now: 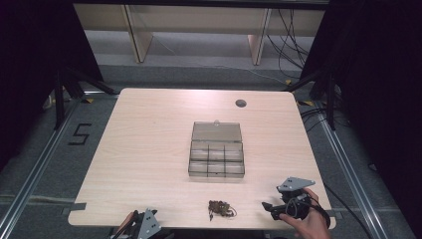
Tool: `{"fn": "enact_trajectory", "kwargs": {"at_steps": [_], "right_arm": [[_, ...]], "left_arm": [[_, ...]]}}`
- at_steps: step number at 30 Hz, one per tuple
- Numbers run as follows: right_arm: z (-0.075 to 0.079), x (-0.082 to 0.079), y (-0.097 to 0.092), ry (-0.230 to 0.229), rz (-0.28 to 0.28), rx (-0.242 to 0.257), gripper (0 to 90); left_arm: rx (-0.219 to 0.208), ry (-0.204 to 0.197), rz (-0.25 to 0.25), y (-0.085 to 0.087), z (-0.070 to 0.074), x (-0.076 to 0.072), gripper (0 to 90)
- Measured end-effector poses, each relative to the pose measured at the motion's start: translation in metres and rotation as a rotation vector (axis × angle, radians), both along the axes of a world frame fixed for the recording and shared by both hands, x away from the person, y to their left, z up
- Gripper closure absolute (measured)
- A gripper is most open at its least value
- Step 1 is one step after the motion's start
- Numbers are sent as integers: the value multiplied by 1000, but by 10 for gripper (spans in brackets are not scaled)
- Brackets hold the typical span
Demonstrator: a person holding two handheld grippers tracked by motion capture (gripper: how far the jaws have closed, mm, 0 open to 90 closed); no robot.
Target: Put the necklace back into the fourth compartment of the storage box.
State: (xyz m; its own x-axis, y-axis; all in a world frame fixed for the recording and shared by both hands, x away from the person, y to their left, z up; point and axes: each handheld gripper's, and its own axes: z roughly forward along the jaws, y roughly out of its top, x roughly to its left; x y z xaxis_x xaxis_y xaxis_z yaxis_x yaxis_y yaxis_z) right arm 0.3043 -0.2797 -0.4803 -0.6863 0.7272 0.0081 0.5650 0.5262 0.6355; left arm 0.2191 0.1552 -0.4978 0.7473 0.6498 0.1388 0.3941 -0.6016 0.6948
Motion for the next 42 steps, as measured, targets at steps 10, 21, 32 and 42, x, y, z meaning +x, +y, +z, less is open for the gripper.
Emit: {"fn": "enact_trajectory", "kwargs": {"at_steps": [10, 21, 32, 42], "right_arm": [[5, -2, 5, 15, 11, -31, 218], [15, -5, 18, 35, 57, -57, 229], [22, -3, 42, 43, 133, -91, 233], [24, 3, 70, 62, 232, -132, 238]], "left_arm": [[9, -5, -6, 0, 0, 0, 156], [8, 0, -7, 0, -1, 1, 156], [7, 3, -7, 0, -1, 1, 156], [12, -1, -3, -1, -3, 1, 156]]}}
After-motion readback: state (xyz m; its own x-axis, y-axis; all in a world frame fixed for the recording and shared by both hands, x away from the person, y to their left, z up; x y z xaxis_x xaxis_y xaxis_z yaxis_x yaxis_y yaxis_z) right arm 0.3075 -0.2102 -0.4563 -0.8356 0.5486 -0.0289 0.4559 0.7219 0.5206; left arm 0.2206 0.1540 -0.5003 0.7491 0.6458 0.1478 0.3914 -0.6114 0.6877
